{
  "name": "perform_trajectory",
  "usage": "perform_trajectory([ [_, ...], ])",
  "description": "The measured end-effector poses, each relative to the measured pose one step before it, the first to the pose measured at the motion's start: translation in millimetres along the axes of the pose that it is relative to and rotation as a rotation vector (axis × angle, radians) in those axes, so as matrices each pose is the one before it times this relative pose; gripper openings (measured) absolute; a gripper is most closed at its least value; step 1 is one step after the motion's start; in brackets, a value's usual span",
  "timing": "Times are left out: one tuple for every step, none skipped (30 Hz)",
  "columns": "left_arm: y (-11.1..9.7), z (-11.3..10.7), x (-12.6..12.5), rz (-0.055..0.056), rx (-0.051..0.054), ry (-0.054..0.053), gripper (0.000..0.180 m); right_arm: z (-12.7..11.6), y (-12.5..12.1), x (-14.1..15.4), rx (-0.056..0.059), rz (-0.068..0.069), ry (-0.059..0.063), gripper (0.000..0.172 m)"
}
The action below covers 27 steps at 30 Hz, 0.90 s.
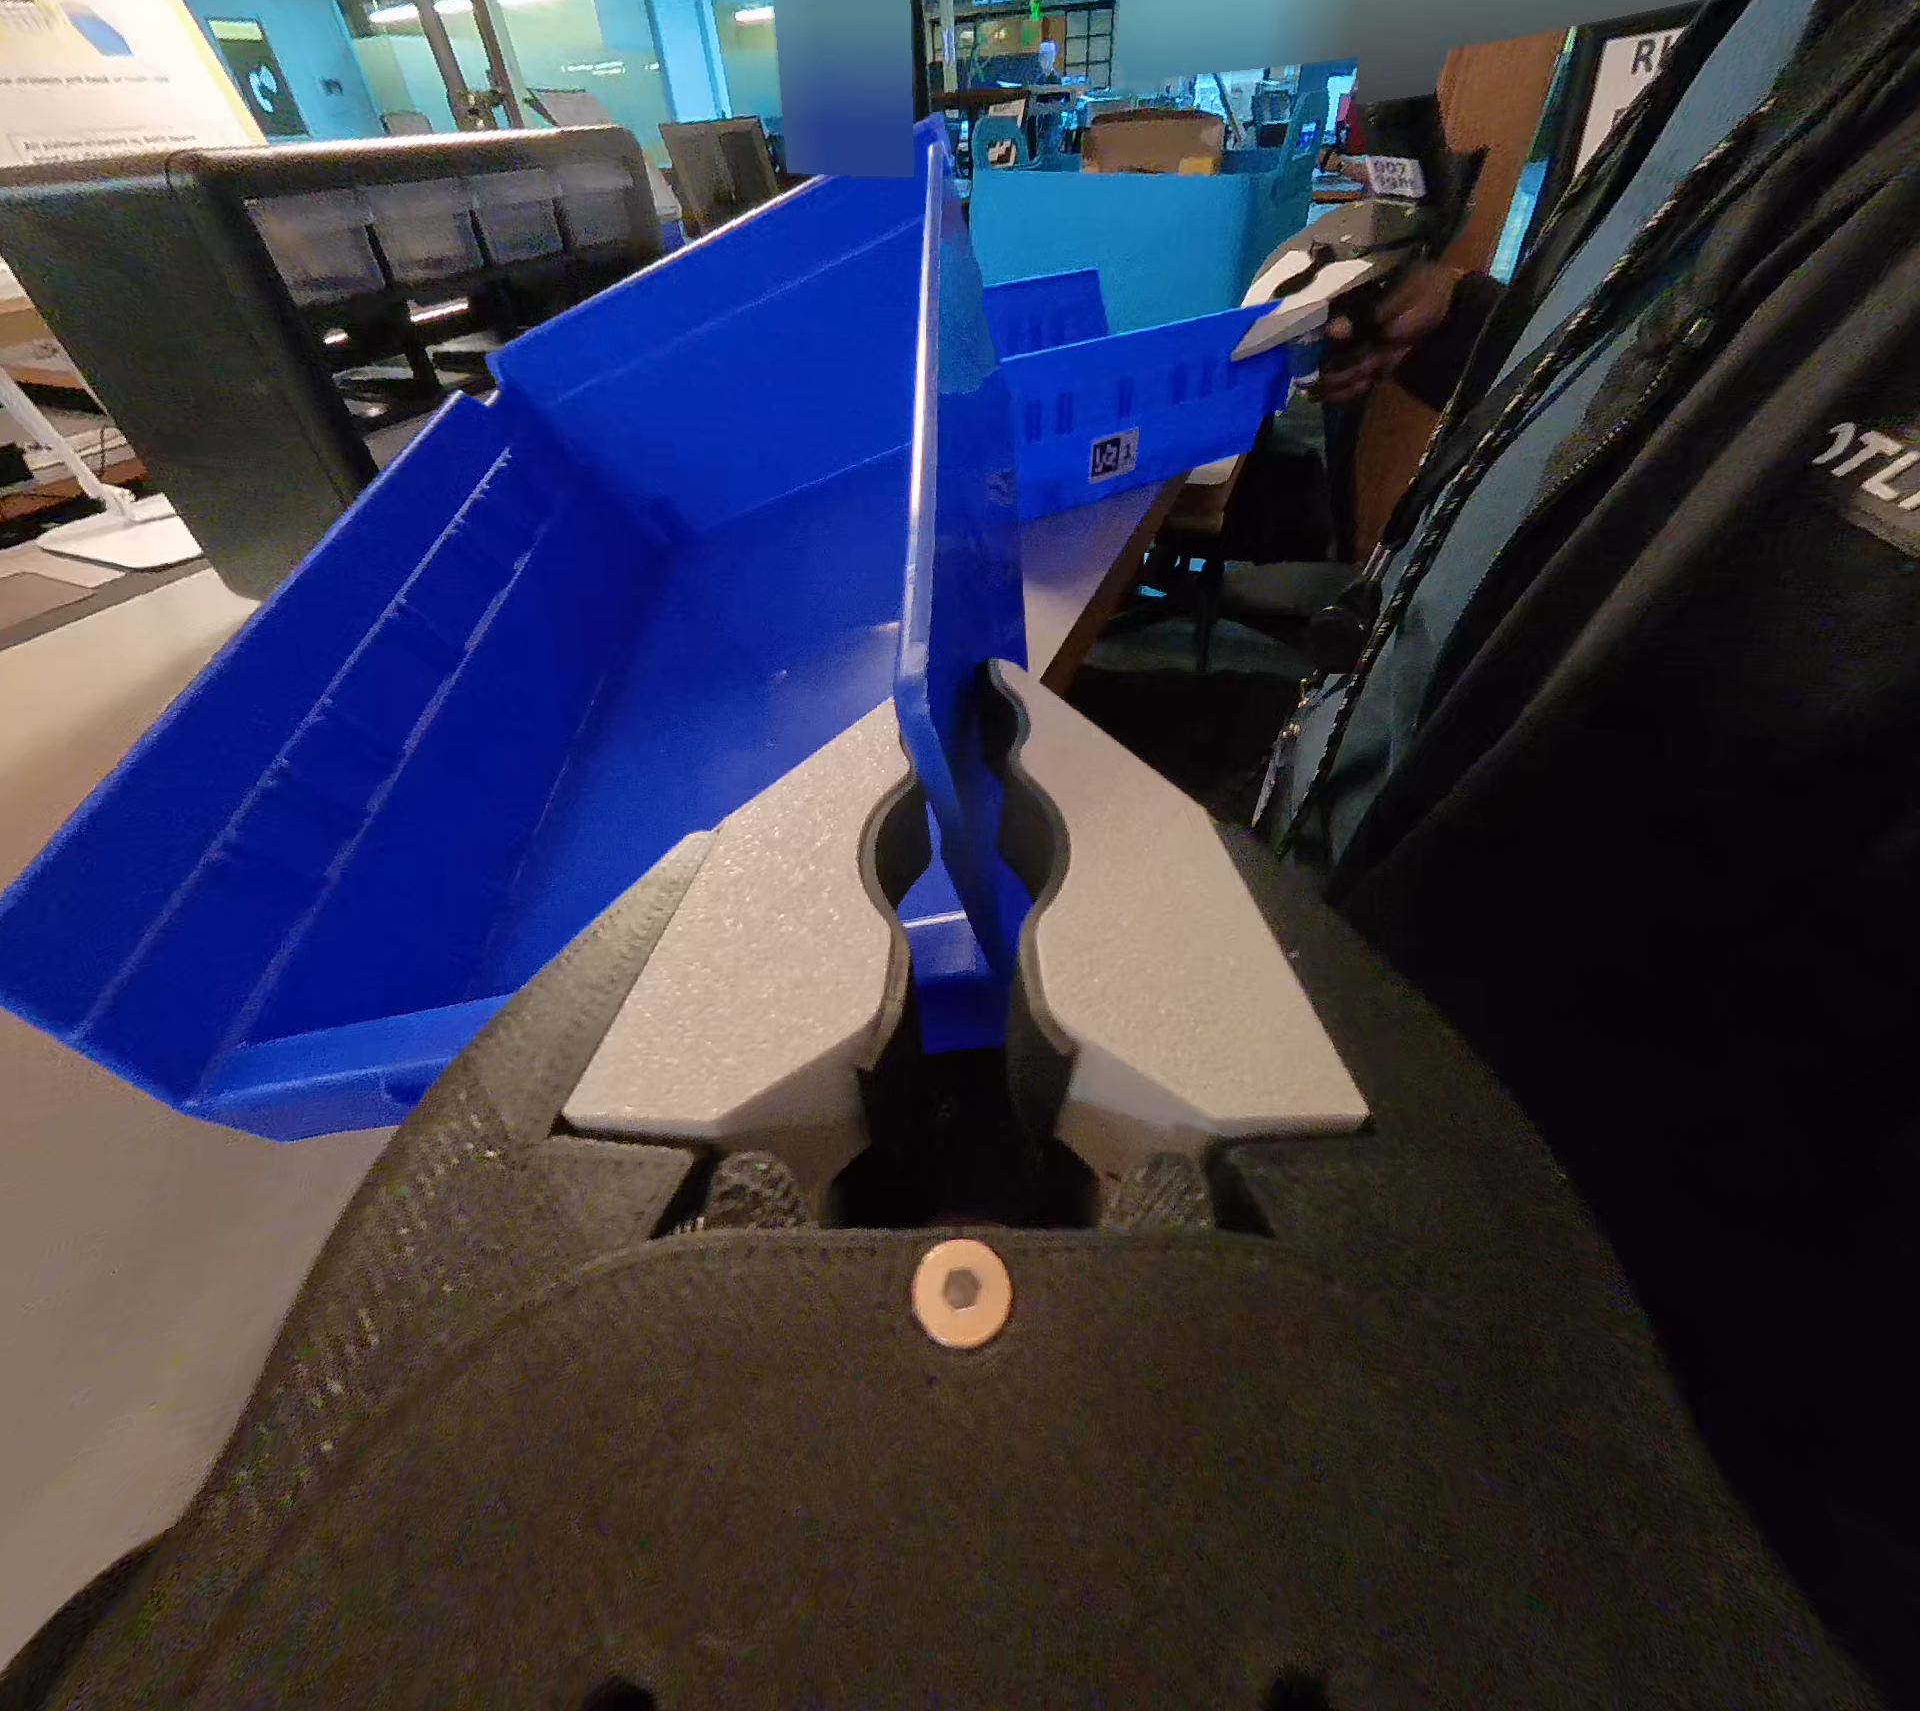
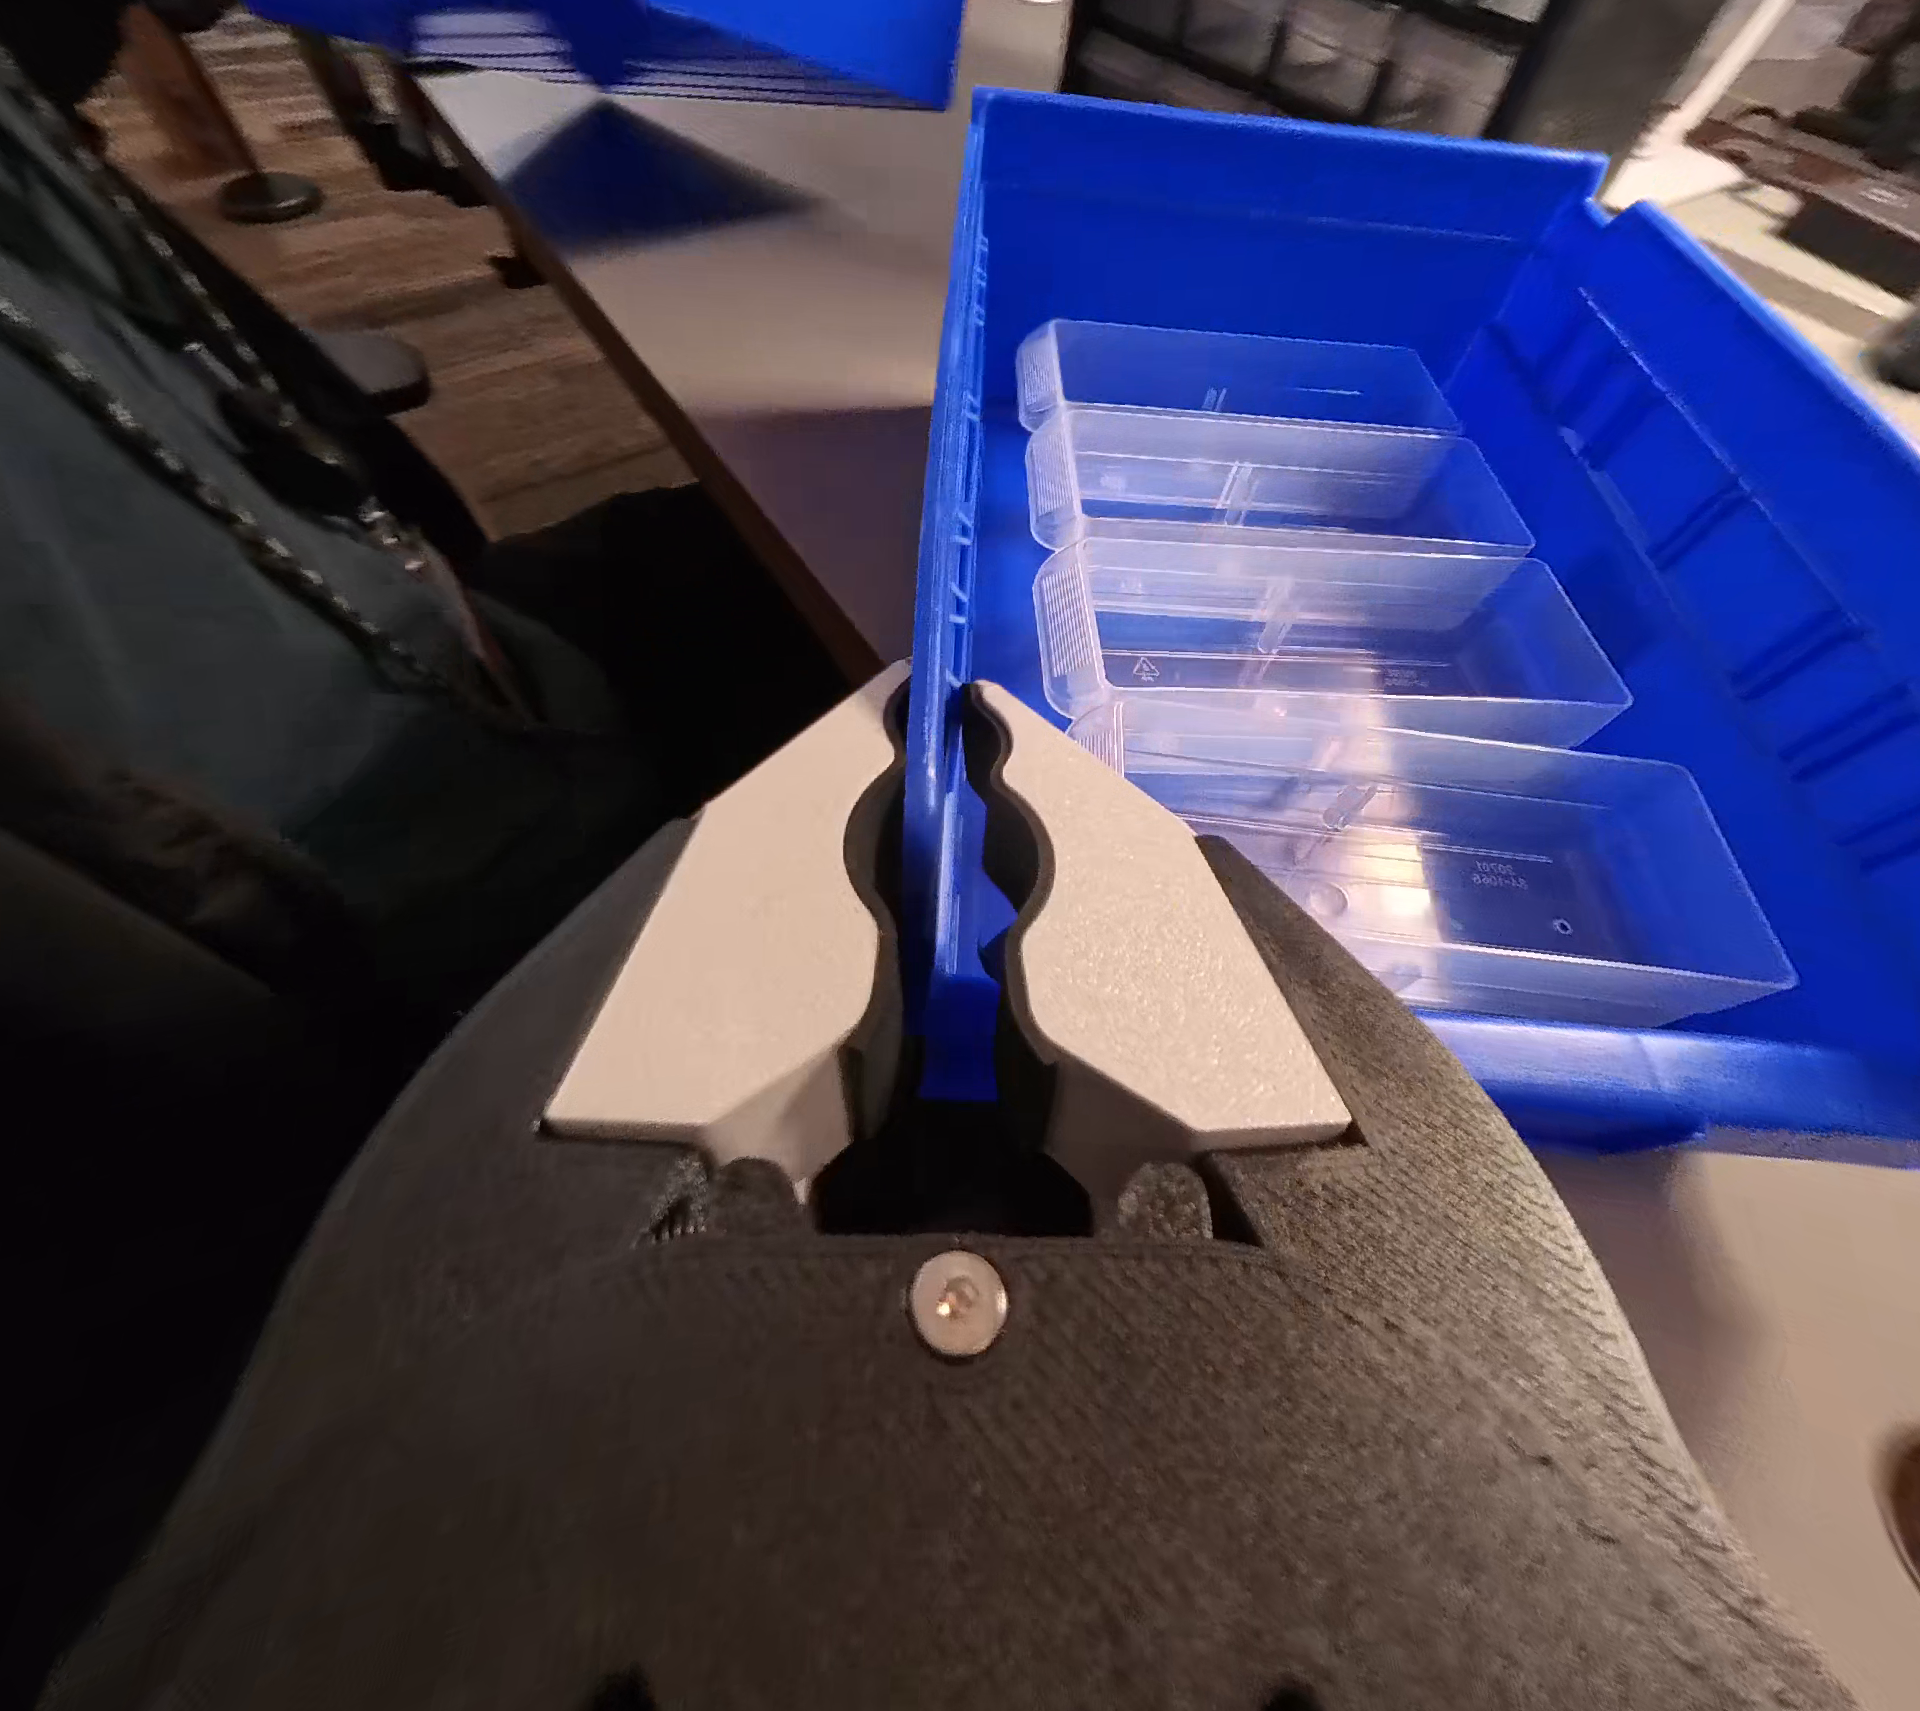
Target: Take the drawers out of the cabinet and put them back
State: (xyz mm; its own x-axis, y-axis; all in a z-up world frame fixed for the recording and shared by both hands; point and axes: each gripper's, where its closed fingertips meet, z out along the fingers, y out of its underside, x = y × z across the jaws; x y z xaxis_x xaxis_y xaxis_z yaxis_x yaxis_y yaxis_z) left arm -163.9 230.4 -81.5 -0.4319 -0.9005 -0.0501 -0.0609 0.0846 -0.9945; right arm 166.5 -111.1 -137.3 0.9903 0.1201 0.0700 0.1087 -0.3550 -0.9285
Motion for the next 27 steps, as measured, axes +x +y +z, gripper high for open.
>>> perform_trajectory([
  [-0.38, 0.63, 0.59, 0.0047, 0.0044, 0.002, 0.002, 4.24, -2.03, -5.61, 0.0012, -0.0099, -0.0341, 0.006],
  [-0.69, 0.56, 0.21, 0.0026, 0.0054, 0.0002, 0.002, 4.81, -2.32, -5.29, 0.0019, -0.0084, -0.0328, 0.006],
  [-1.25, 0.19, 0.09, 0.0001, 0.0069, -0.0001, 0.002, 5.15, -2.36, -4.51, 0.0014, -0.0075, -0.0306, 0.006],
  [-1.95, -0.34, 0.5, 0.0025, 0.0084, -0.0002, 0.001, 5.93, -2.51, -3.9, 0.0012, -0.0068, -0.0283, 0.006],
  [-2.97, -0.77, 0.95, 0.0065, 0.0106, 0.0003, 0.001, 6.81, -3.46, -3.08, 0.003, -0.009, -0.0274, 0.006],
  [-4.15, -0.88, 1.54, 0.0093, 0.0129, 0.0016, 0.001, 7.0, -2.96, -2.98, 0.002, -0.0101, -0.0282, 0.006],
  [-5.2, -0.97, 1.89, 0.0119, 0.0149, 0.0026, 0.001, 7.22, -4.06, -3.13, 0.0021, -0.0118, -0.0258, 0.006],
  [-6.14, -1.06, 1.98, 0.0133, 0.0169, 0.0036, 0.001, 7.58, -4.45, -2.55, 0.0026, -0.0123, -0.0239, 0.006],
  [-7.0, -1.09, 1.96, 0.0142, 0.0182, 0.004, 0.001, 8.36, -4.21, -2.01, 0.0021, -0.0111, -0.0259, 0.006],
  [-7.5, -1.04, 1.76, 0.0159, 0.0175, 0.0027, 0.001, 9.44, -2.71, -0.07, 0.0022, -0.0123, -0.0244, 0.006],
  [-7.46, -0.61, 1.39, 0.0181, 0.0145, 0.0007, 0.001, 10.14, -2.72, 0.67, 0.0022, -0.0122, -0.0232, 0.006],
  [-7.12, 0.15, 1.15, 0.0209, 0.01, -0.0015, 0.001, 10.19, -4.4, -0.54, 0.0023, -0.0112, -0.0245, 0.006],
  [-6.46, 1.03, 0.6, 0.0232, 0.0051, -0.004, 0.002, 10.69, -4.46, -0.24, 0.0031, -0.0107, -0.0225, 0.006],
  [-5.74, 1.92, -0.09, 0.0236, 0.0011, -0.0054, 0.002, 12.67, -4.2, 0.26, 0.0023, -0.0113, -0.0242, 0.006],
  [-5.13, 2.73, -0.53, 0.023, -0.0011, -0.005, 0.002, 12.34, -4.36, 0.05, 0.003, -0.0112, -0.0255, 0.006],
  [-4.37, 3.62, -0.77, 0.0211, -0.0026, -0.0032, 0.002, 12.58, -5.05, -0.57, 0.0016, -0.0109, -0.0283, 0.006],
  [-3.82, 4.56, -0.89, 0.0188, -0.003, -0.0004, 0.002, 12.96, -5.62, -0.63, 0.0025, -0.0135, -0.0297, 0.006],
  [-3.28, 5.29, -0.91, 0.0158, -0.0024, 0.0031, 0.002, 14.63, -5.94, -0.28, 0.0039, -0.0124, -0.0308, 0.007],
  [-3.02, 6.01, -0.8, 0.0122, -0.0021, 0.0063, 0.002, 14.66, -5.75, 0.6, 0.0043, -0.0128, -0.0247, 0.007],
  [-2.68, 6.5, -0.92, 0.0096, -0.0018, 0.0081, 0.002, 15.32, -5.78, 2.26, 0.0067, -0.0105, -0.014, 0.006],
  [-2.36, 7.1, -0.99, 0.0079, -0.0018, 0.009, 0.002, 15.69, -6.12, 2.58, 0.0088, 0.0033, -0.0076, 0.007],
  [-1.81, 7.88, -1.05, 0.0064, -0.003, 0.0093, 0.003, 13.76, -5.79, 2.88, 0.0131, 0.0022, 0.0029, 0.008],
  [-1.44, 8.76, -1.07, 0.0053, -0.004, 0.0091, 0.003, 9.48, -5.94, 3.13, 0.0179, -0.0022, 0.0115, 0.01],
  [-1.12, 9.56, -1.14, 0.0027, -0.0054, 0.0088, 0.003, 3.91, -5.32, 4.56, 0.0174, -0.0002, 0.0201, 0.018],
  [-0.42, 10.38, -1.01, 0.0013, -0.0079, 0.0086, 0.003, -1.39, -4.09, 6.2, 0.0168, 0.0076, 0.0306, 0.025],
  [-0.13, 10.96, -0.68, 0.0012, -0.0101, 0.0087, 0.003, -6.39, -2.97, 7.71, 0.0217, 0.0175, 0.0386, 0.03],
  [0.24, 11.44, -0.44, 0.0002, -0.0119, 0.0092, 0.002, -8.88, -0.25, 9.55, 0.0206, 0.029, 0.0432, 0.033],
])
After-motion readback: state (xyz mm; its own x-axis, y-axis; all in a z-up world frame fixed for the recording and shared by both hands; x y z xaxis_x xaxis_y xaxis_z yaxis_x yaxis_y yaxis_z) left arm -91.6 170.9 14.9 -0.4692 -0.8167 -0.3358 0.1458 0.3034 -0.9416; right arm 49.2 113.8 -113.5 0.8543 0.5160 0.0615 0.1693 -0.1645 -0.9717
